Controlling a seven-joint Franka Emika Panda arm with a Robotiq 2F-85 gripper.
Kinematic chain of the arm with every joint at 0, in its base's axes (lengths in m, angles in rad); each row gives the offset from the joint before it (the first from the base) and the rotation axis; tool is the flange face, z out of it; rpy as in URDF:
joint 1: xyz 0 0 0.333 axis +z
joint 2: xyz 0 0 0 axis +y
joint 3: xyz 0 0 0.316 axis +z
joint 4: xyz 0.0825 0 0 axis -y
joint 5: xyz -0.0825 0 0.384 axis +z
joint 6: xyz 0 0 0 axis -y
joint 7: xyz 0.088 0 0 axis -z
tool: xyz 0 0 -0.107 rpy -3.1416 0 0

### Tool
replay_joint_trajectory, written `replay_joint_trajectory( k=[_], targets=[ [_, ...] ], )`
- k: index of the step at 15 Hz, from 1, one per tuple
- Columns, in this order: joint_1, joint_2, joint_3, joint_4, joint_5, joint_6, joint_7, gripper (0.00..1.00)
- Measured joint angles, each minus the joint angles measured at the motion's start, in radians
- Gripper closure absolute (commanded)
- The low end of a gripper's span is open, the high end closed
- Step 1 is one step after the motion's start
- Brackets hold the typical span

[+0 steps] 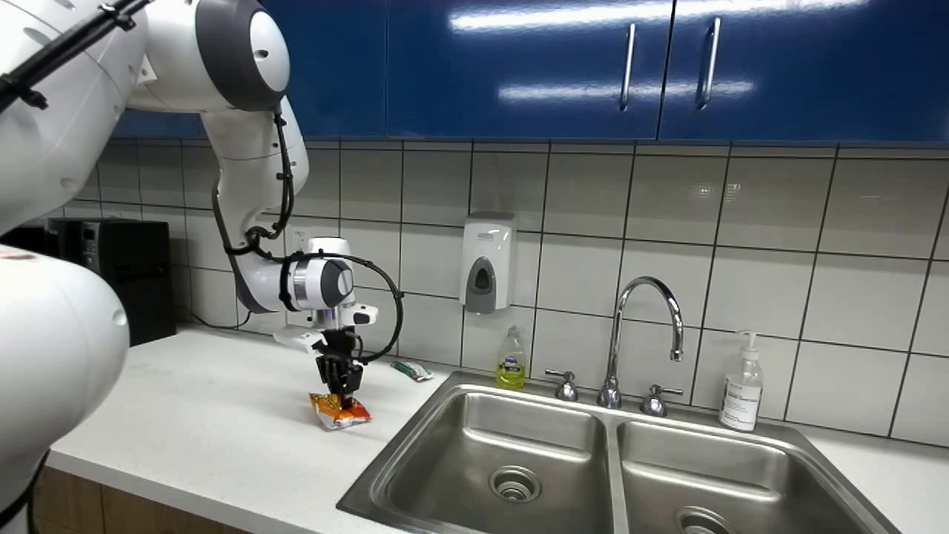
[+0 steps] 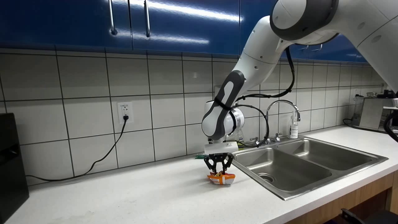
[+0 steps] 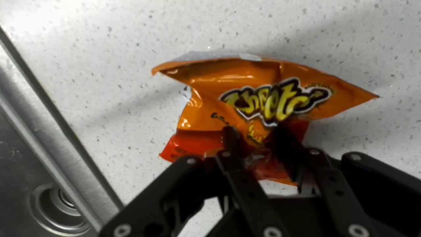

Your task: Put the yellow packet into the sink

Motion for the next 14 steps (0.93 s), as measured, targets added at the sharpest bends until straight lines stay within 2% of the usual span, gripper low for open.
replay_joint_trajectory(
  k=[1,2,4,6,14],
  targets=[
    [0.000,0.000,0.000,0.003,0.001,-0.001,0.000,0.99],
    [0.000,0.000,0.000,0.006,0.002,-0.002,0.000,1.00],
    [-0.001,0.000,-0.001,0.014,0.002,-0.004,0.000,0.97],
    [-0.001,0.001,-0.003,0.015,0.002,-0.005,0.000,1.00],
    [-0.001,0.000,-0.015,0.022,0.003,-0.005,0.000,0.99]
  ],
)
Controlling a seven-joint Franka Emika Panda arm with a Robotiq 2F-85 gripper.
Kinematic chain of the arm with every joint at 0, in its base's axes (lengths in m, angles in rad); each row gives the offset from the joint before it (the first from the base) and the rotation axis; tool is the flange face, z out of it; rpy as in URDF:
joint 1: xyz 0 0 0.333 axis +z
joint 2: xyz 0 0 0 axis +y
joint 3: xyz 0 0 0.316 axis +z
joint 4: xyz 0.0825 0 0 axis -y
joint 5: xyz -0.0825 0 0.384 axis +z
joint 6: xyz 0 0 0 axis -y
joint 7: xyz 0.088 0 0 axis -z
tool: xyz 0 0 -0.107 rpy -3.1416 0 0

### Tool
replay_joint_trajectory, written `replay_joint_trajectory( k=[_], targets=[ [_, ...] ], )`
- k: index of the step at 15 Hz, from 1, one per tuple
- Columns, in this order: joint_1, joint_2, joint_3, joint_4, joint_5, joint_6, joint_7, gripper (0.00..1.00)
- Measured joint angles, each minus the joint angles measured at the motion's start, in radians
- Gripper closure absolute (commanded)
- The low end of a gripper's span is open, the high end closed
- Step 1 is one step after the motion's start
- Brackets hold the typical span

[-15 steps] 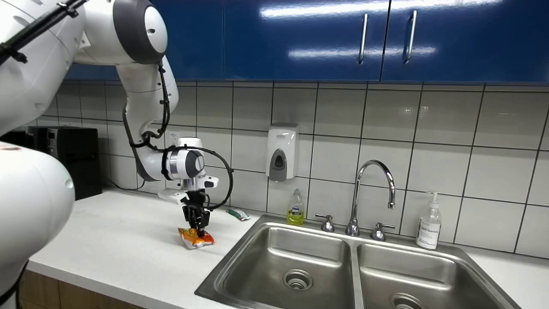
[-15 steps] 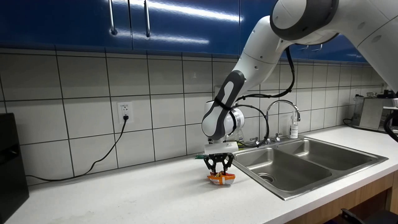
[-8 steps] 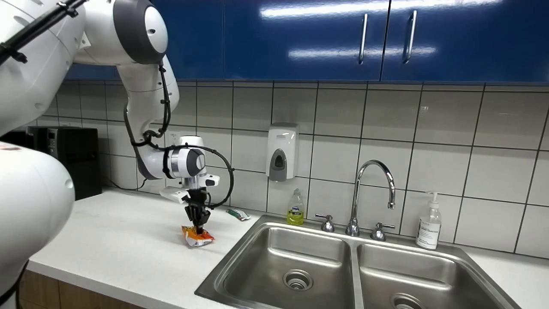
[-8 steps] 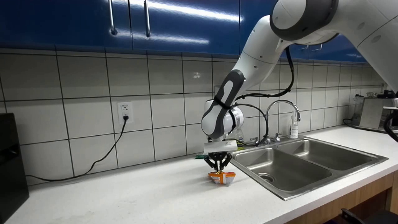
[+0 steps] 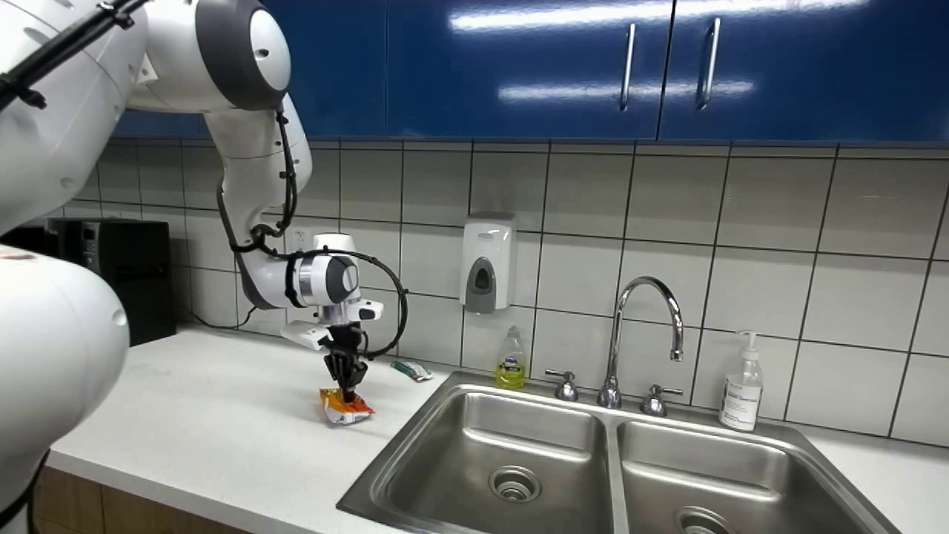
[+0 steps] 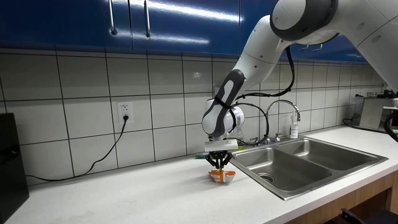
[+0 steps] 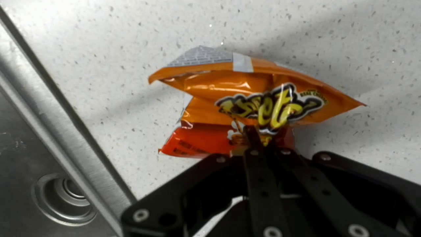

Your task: Put the yellow packet into the sink

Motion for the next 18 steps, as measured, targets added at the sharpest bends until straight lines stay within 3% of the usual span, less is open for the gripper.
replay_joint_trajectory(
  k=[11,18],
  targets=[
    [-0.007,-0.117,-0.035,-0.008,0.000,0.000,0.000,0.99],
    [-0.073,-0.177,-0.086,-0.060,-0.001,0.000,0.000,0.99]
  ],
)
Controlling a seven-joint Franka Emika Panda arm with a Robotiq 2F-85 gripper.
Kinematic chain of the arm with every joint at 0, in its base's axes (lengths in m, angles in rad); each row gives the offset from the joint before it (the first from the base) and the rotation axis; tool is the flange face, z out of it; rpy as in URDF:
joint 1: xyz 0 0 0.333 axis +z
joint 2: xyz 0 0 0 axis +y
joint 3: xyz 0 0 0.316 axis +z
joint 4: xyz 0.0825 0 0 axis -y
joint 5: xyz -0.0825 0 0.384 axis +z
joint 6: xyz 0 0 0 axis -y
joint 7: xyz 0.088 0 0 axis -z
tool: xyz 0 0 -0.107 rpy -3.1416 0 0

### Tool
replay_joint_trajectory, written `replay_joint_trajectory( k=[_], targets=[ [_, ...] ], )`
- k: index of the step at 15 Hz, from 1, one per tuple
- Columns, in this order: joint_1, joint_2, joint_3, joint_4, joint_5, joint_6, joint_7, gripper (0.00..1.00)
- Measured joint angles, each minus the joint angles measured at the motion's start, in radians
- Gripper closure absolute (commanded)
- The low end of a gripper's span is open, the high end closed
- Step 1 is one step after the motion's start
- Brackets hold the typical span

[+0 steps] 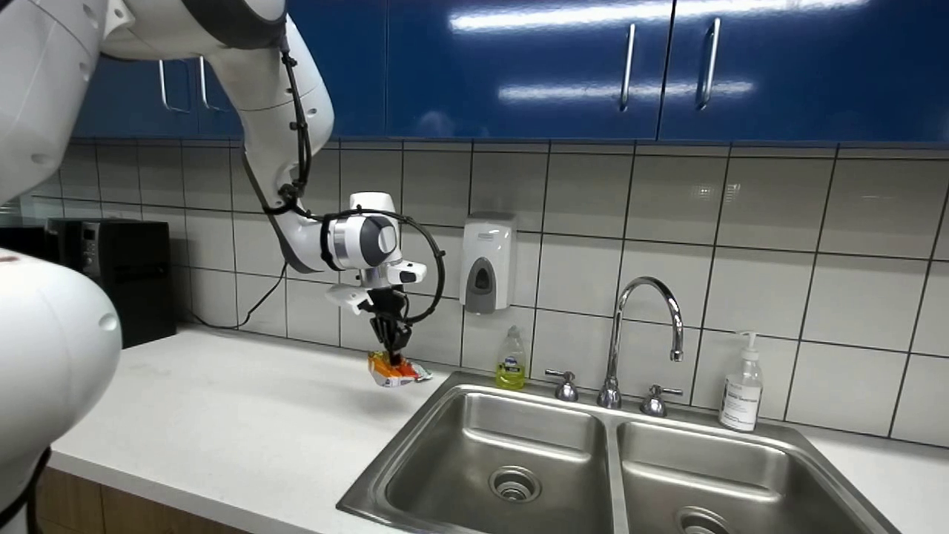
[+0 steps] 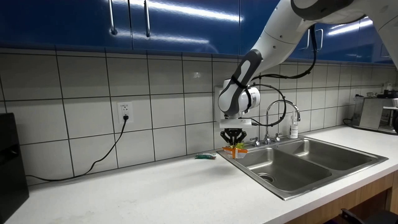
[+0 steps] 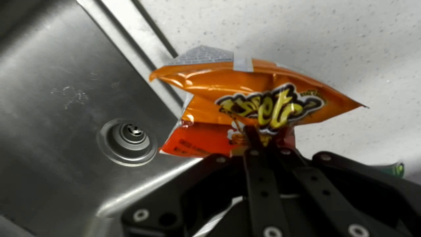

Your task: Put the yellow packet into the sink

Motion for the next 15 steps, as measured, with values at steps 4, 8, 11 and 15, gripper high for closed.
replay_joint_trajectory(
  k=[4,8,11,15],
  targets=[
    [-0.073,-0.027,-0.050,-0.026,-0.001,0.002,-0.001,0.99],
    [-0.154,-0.042,-0.098,-0.034,-0.002,0.002,-0.007,0.99],
    [-0.208,-0.042,-0.122,-0.037,-0.002,0.002,-0.013,0.99],
    [-0.261,-0.026,-0.136,-0.040,-0.002,0.011,-0.023,0.99]
  ],
)
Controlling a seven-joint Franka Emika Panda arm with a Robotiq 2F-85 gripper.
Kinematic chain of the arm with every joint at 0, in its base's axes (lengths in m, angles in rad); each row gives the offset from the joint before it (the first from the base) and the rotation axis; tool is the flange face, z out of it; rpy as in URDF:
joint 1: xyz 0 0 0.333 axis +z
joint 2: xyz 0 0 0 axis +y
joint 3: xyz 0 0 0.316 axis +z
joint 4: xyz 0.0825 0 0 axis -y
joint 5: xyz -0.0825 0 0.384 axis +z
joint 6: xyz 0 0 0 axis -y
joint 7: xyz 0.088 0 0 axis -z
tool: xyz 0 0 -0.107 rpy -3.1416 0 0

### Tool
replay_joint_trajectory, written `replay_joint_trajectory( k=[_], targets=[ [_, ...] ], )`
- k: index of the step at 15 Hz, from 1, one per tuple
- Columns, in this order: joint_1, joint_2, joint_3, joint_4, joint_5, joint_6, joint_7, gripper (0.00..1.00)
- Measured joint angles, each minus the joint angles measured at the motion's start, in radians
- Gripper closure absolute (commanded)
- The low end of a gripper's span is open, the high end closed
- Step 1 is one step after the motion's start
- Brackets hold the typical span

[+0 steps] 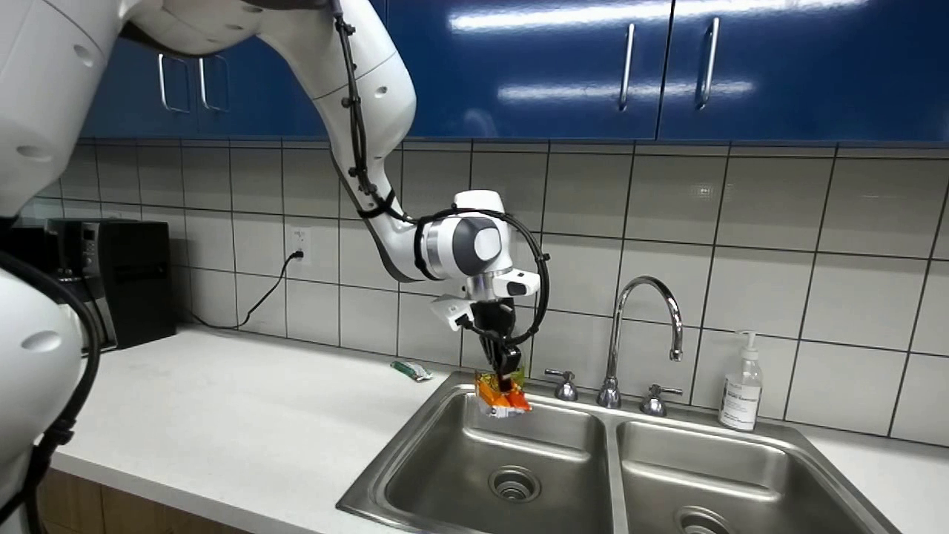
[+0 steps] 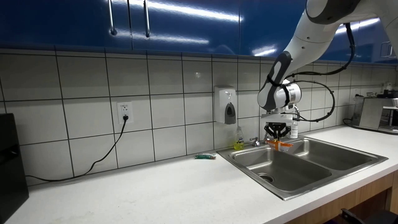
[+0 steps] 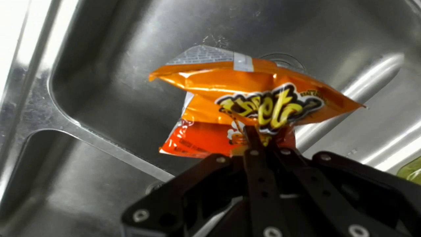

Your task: Put the yellow packet into the sink

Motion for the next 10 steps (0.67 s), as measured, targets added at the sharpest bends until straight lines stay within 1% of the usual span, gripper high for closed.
replay_joint_trajectory(
  k=[4,10],
  targets=[
    [-0.033,0.067,-0.001,0.000,0.001,0.050,-0.008,0.99],
    [-0.066,0.226,-0.002,0.003,0.025,0.175,-0.047,0.99]
  ],
)
